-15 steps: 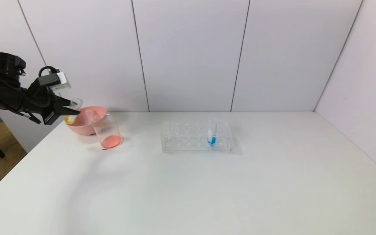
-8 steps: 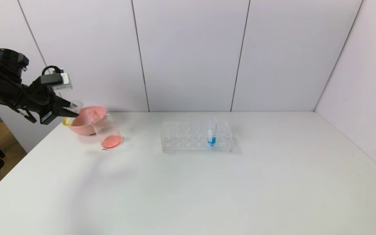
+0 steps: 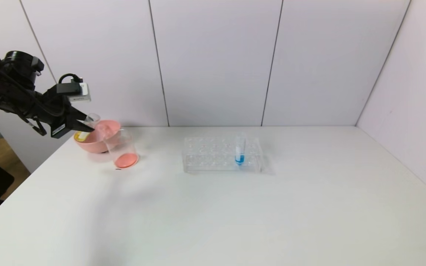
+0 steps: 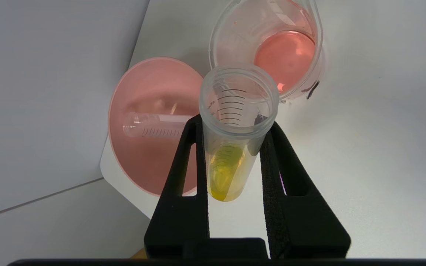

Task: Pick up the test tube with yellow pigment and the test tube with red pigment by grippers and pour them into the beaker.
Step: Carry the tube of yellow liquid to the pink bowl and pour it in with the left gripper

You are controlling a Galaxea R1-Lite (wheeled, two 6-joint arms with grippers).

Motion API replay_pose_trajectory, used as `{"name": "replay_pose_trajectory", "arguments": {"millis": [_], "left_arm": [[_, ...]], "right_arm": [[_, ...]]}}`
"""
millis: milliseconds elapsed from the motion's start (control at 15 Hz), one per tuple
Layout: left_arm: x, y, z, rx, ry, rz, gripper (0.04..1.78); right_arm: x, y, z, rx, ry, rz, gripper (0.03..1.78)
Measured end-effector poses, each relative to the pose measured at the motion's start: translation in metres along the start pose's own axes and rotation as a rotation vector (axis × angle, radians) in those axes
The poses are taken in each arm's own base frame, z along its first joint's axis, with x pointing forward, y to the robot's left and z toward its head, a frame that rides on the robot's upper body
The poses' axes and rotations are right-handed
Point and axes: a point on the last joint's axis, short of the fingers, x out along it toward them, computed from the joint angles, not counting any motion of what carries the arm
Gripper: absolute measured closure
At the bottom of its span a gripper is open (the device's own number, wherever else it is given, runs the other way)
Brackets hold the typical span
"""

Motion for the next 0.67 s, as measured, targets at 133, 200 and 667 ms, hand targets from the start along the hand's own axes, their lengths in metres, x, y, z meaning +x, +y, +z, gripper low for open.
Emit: {"name": "replay_pose_trajectory", "arguments": {"millis": [133, 200, 667], "left_arm": [[0.0014, -0.0003, -0.0017, -0.003, 0.036, 0.0, 1.39], [0.0021, -0.0004, -0.002, -0.004, 0.044, 0.0, 1.39], [0.0043, -0.0009, -0.0029, 0.03, 0.115, 0.007, 1.39]], "right_arm": [[0.0, 0.0, 0.0, 0.0, 0.0, 0.0, 0.11], [0.0, 0.0, 0.0, 0.0, 0.0, 0.0, 0.11], [0.0, 0.0, 0.0, 0.0, 0.0, 0.0, 0.11]]}}
